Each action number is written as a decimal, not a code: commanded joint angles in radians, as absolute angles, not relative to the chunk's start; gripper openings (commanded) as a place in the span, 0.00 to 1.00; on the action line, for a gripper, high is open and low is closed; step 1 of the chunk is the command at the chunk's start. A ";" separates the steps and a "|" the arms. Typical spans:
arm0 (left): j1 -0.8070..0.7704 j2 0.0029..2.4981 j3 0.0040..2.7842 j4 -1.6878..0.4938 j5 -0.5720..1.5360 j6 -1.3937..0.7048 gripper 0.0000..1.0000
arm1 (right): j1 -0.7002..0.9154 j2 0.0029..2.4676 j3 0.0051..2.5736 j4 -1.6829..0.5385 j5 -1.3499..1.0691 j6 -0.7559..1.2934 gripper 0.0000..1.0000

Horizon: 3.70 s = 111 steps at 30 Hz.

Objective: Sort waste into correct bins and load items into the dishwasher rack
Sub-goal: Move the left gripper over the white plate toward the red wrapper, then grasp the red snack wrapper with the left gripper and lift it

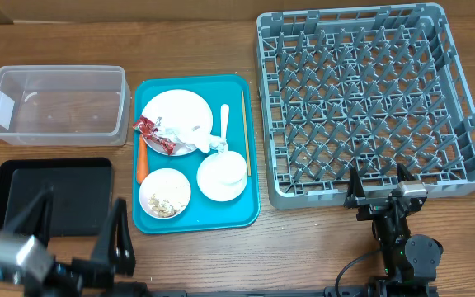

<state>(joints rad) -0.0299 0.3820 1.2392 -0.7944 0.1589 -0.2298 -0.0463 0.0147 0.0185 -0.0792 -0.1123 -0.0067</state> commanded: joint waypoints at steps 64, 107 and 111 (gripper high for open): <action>-0.036 1.884 1.736 -1.402 0.115 -0.466 0.31 | -0.054 0.003 0.008 -0.074 -0.107 -0.003 1.00; -0.065 2.152 1.736 -1.308 0.018 -0.558 0.40 | -0.054 0.003 0.008 -0.074 -0.107 -0.003 1.00; -0.080 2.152 1.736 -1.299 0.018 -0.558 0.39 | -0.054 0.003 0.008 -0.074 -0.107 -0.003 1.00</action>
<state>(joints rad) -0.0589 2.1418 1.7367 -1.3067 0.0444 -0.5484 -0.0463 0.0147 0.0185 -0.0792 -0.1127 -0.0063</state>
